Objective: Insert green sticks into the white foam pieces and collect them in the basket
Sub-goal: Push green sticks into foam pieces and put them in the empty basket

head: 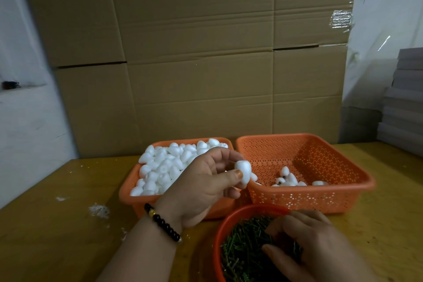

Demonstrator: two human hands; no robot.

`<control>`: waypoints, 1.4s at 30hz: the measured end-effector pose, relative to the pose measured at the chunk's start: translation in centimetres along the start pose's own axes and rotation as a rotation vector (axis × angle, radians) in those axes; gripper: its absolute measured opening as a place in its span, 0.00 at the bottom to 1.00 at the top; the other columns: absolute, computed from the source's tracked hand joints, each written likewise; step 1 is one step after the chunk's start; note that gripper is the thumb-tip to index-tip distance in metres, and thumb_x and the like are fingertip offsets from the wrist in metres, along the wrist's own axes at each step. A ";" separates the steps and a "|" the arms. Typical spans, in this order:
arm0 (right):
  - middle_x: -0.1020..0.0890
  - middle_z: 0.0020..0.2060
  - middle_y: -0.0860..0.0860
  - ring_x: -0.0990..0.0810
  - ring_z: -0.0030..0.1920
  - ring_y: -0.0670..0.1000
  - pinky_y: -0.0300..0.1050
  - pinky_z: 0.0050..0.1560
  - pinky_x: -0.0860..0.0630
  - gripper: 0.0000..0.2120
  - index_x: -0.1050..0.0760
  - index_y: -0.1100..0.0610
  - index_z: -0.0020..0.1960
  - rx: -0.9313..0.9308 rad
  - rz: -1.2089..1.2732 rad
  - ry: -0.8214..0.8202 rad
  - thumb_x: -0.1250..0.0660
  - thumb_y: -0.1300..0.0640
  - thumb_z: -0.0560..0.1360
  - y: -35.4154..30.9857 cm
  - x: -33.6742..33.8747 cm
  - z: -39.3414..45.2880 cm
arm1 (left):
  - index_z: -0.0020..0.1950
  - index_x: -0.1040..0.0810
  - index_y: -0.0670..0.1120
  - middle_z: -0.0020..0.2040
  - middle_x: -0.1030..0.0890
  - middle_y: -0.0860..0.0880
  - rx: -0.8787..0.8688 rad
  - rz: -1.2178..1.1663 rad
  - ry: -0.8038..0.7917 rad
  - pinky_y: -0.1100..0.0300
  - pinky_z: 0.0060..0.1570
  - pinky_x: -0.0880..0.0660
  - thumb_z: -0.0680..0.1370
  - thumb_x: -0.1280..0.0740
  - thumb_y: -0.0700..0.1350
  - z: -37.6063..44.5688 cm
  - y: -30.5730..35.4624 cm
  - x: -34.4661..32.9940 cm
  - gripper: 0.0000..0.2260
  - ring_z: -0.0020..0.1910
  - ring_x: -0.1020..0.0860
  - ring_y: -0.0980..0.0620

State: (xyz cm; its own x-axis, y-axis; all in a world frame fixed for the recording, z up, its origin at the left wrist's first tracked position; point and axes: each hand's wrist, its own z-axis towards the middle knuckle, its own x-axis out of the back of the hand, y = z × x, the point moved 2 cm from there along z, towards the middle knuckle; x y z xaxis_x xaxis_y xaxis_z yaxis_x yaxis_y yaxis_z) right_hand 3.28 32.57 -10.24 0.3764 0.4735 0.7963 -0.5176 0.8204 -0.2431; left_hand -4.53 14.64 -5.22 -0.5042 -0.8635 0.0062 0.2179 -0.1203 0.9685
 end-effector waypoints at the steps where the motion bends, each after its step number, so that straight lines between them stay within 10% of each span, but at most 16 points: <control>1: 0.22 0.34 0.33 0.22 0.38 0.37 0.31 0.44 0.29 0.11 0.22 0.41 0.39 -0.001 0.002 -0.004 0.37 0.37 0.65 0.0 0.0 0.0 | 0.57 0.27 0.39 0.42 0.17 0.45 0.024 -0.095 -0.026 0.61 0.37 0.24 0.76 0.35 0.33 -0.1 0.2 -0.1 0.11 0.40 0.20 0.51; 7: 0.22 0.37 0.32 0.22 0.44 0.38 0.33 0.48 0.27 0.12 0.24 0.38 0.40 -0.070 0.066 -0.080 0.37 0.33 0.63 0.1 0.1 0.1 | 0.61 0.28 0.41 0.47 0.20 0.39 0.117 -0.457 -0.134 0.56 0.36 0.22 0.72 0.35 0.35 -0.3 0.6 -0.9 0.17 0.40 0.21 0.47; 14: 0.33 0.55 0.24 0.40 0.62 0.31 0.21 0.57 0.49 0.30 0.32 0.30 0.59 -0.047 0.005 -0.286 0.50 0.23 0.60 1.4 -1.0 -0.1 | 0.55 0.19 0.41 0.49 0.20 0.38 0.212 -0.766 -0.162 0.54 0.39 0.19 0.69 0.34 0.32 -0.1 0.1 -1.2 0.16 0.43 0.19 0.44; 42: 0.25 0.58 0.33 0.35 0.62 0.32 0.22 0.58 0.52 0.14 0.28 0.34 0.62 0.053 -0.023 -0.317 0.39 0.40 0.77 0.8 -1.1 0.1 | 0.53 0.20 0.39 0.52 0.19 0.33 0.345 -0.931 0.130 0.57 0.36 0.20 0.70 0.37 0.32 0.8 -2.1 -2.1 0.13 0.40 0.20 0.45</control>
State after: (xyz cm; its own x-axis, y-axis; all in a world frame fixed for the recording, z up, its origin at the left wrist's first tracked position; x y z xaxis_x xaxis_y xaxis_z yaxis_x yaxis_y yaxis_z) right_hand 2.37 32.73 -11.24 0.1344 0.3251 0.9361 -0.5539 0.8080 -0.2011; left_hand -4.62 17.10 -7.07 -0.2506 -0.5472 -0.7986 -0.4817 -0.6451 0.5932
